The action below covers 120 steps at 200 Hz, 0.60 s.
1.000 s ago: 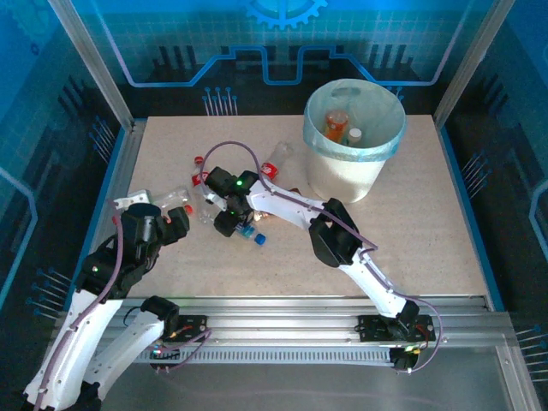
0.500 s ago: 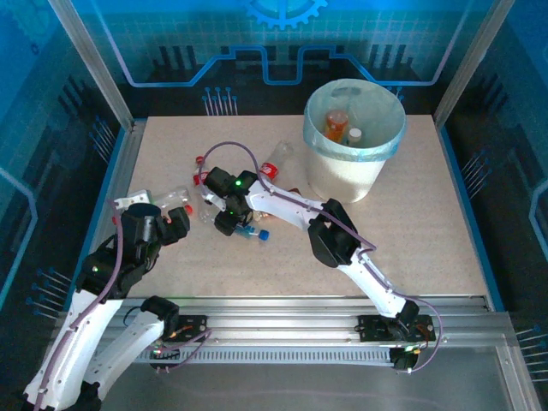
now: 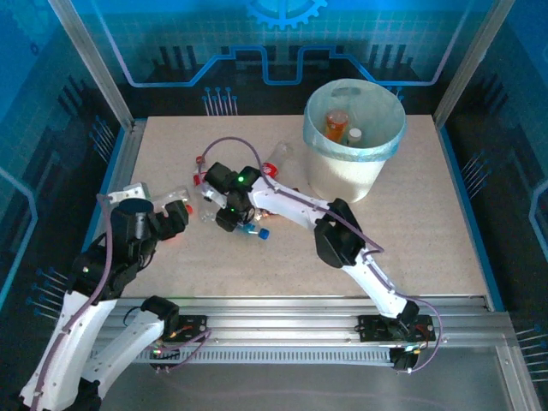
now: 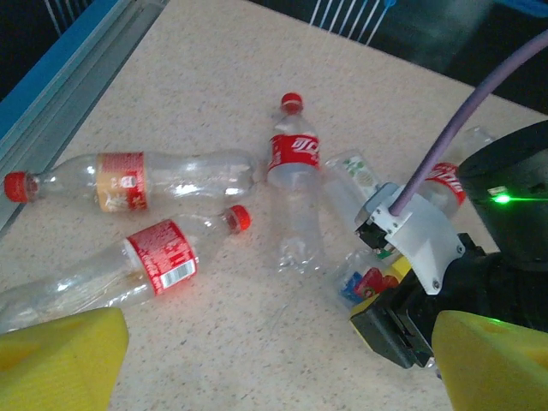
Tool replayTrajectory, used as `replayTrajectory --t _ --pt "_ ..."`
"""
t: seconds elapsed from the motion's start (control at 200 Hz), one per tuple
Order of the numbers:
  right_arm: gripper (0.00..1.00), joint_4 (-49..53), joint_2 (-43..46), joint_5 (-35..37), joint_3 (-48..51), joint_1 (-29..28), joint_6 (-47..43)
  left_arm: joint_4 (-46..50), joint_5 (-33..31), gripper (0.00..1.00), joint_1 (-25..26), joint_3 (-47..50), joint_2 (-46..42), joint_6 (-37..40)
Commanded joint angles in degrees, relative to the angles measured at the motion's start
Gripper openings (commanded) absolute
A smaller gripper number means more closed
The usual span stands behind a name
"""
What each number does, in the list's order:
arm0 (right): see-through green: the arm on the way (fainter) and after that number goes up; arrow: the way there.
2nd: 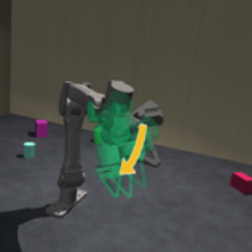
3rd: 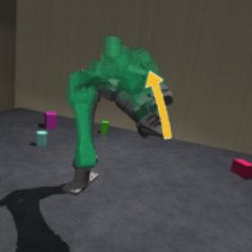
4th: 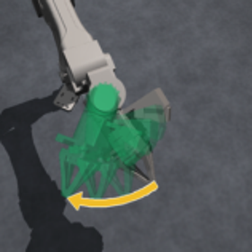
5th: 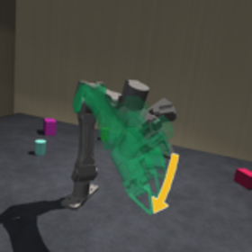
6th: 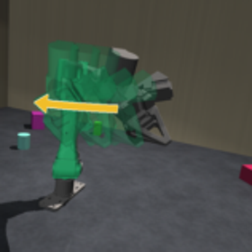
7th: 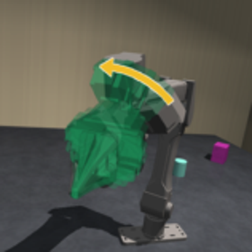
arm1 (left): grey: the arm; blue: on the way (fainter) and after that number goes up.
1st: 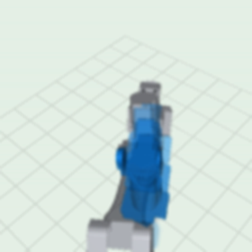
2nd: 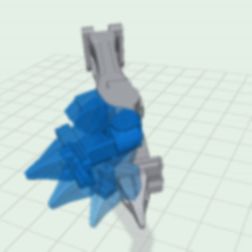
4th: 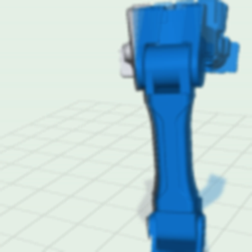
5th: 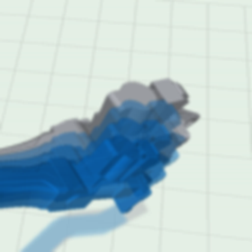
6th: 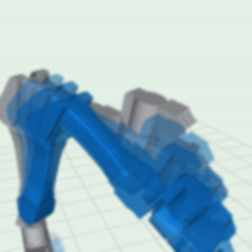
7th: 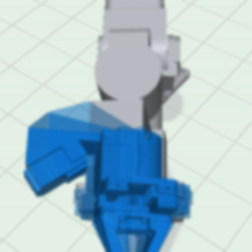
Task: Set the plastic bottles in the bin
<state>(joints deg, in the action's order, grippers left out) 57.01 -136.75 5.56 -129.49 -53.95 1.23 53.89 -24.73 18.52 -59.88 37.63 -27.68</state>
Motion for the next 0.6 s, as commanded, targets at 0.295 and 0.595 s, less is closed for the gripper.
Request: replayTrajectory --t 0.295,0.595 --pt "0.56 -4.8 25.2 -1.3 -2.8 8.1 -0.9 -13.1 22.5 0.87 -0.3 -19.4 18.3 2.3" --pt "0.55 -21.7 30.9 9.1 -1.5 22.0 -2.7 -25.4 29.1 0.87 9.9 -40.5 43.5 6.2"
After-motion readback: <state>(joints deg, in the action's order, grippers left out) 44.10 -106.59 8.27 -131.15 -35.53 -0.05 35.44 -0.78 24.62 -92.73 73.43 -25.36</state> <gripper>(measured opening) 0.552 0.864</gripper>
